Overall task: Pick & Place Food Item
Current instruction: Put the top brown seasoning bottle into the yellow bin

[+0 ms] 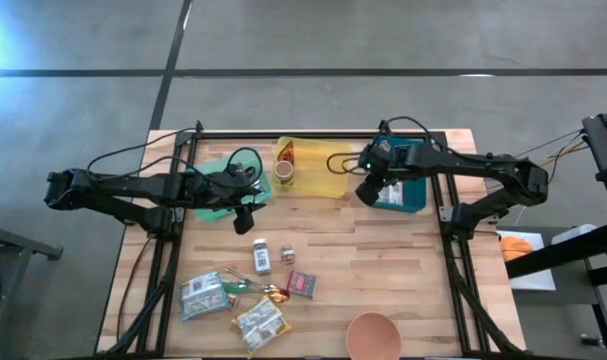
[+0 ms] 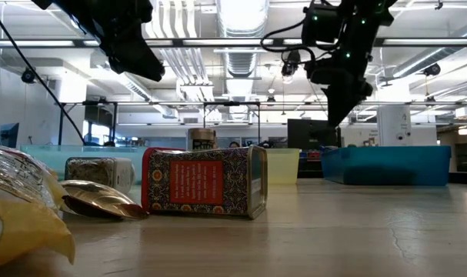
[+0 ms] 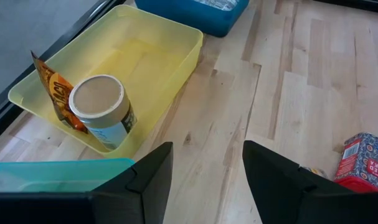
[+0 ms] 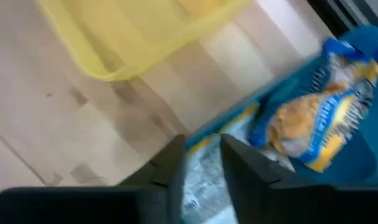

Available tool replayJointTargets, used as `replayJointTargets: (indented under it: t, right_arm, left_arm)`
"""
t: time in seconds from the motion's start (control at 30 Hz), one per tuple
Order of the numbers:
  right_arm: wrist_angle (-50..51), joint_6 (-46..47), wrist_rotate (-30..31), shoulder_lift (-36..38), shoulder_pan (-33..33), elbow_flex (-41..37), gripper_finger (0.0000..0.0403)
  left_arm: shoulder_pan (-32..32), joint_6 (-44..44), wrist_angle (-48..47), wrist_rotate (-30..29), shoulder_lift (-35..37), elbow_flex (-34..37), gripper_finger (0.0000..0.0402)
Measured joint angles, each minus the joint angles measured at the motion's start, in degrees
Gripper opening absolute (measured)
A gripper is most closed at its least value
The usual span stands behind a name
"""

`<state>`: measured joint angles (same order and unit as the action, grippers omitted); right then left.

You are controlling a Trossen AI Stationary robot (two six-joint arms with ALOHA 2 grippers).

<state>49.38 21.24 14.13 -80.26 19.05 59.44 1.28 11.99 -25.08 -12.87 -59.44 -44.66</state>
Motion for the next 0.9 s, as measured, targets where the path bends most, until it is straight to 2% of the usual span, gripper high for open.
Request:
replayJointTargets:
  t: [0.1,0.2,0.3,0.43,0.47,0.73,0.9]
  right_arm:
    - [-0.06,0.86,-0.57,0.08,0.45,0.68,0.0026]
    - [-0.31,1.27,-1.34,0.17,-0.50,1.51,0.0014]
    - [-2.46,0.34,-5.07,0.19,-2.23,2.26,0.0009]
    - [-11.58,-1.75,-17.46,0.14,-7.08,2.27,0.0009]
    - [-14.10,-1.75,-18.80,-0.19,-8.79,2.27,0.0009]
    - [-21.21,1.29,-15.85,-1.22,-16.93,2.23,0.0015]
    - [-22.74,5.40,-16.27,-3.77,-20.66,2.23,0.0079]
  left_arm:
    - [0.00,0.00,0.00,-0.02,0.00,0.00,0.0200]
    - [0.00,-0.02,0.00,-0.02,0.00,0.00,0.0200]
    - [0.00,-0.02,-0.02,-0.02,0.00,0.00,0.0200]
    - [0.00,-0.04,-0.02,-0.02,0.00,0.00,0.0200]
    - [0.00,-0.04,-0.02,-0.02,0.00,0.00,0.0200]
    - [-0.02,-0.02,-0.07,-0.02,0.00,0.00,0.0200]
    - [-0.04,0.00,-0.09,0.00,0.00,0.00,0.0200]
